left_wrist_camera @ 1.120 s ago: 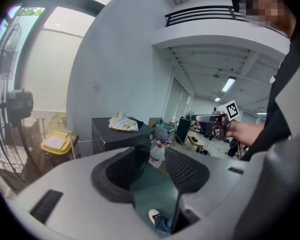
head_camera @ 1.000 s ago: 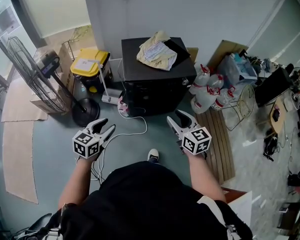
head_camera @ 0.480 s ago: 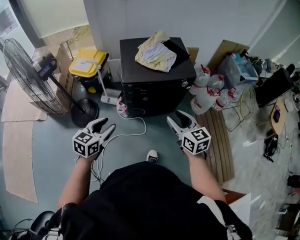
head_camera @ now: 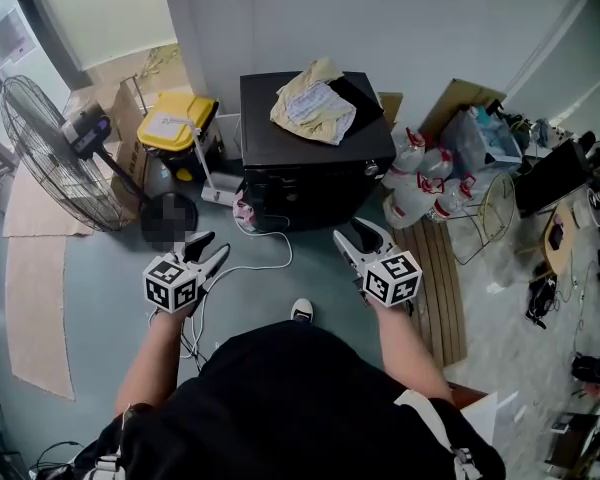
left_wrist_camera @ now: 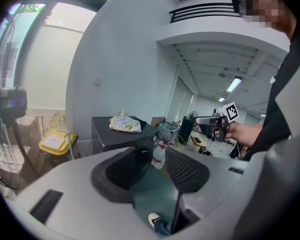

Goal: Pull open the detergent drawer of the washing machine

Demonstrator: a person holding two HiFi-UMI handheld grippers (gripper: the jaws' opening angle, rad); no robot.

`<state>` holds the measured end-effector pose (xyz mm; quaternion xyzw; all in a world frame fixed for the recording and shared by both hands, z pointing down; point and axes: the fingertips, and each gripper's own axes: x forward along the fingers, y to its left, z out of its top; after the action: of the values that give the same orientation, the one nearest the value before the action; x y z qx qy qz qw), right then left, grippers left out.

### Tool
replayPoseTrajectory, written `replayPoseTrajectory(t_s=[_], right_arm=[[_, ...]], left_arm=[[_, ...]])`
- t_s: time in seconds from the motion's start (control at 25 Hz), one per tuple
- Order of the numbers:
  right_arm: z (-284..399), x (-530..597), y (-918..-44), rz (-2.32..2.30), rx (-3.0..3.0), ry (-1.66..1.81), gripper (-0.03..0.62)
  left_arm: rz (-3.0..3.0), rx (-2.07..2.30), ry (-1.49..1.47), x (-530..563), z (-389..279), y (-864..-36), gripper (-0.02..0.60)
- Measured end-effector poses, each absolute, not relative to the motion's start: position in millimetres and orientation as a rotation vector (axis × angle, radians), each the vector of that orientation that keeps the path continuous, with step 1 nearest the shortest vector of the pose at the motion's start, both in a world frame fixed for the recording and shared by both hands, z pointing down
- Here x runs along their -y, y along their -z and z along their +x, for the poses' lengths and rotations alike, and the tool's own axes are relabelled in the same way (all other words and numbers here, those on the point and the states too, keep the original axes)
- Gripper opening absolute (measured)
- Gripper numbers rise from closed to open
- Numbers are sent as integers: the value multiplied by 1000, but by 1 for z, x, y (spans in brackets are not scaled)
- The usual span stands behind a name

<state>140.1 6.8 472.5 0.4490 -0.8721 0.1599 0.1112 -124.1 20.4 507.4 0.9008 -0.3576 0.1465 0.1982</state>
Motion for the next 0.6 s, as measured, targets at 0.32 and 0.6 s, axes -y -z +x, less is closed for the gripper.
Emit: replayPoseTrajectory(t_s=[0.32, 0.6], right_arm=[[151, 26, -473, 1277, 2570, -466, 196], [158, 49, -472, 1229, 2587, -453, 198]], left_arm=[[2507, 1031, -402, 5, -112, -506, 183], [2492, 1070, -379, 22, -103, -503, 184]])
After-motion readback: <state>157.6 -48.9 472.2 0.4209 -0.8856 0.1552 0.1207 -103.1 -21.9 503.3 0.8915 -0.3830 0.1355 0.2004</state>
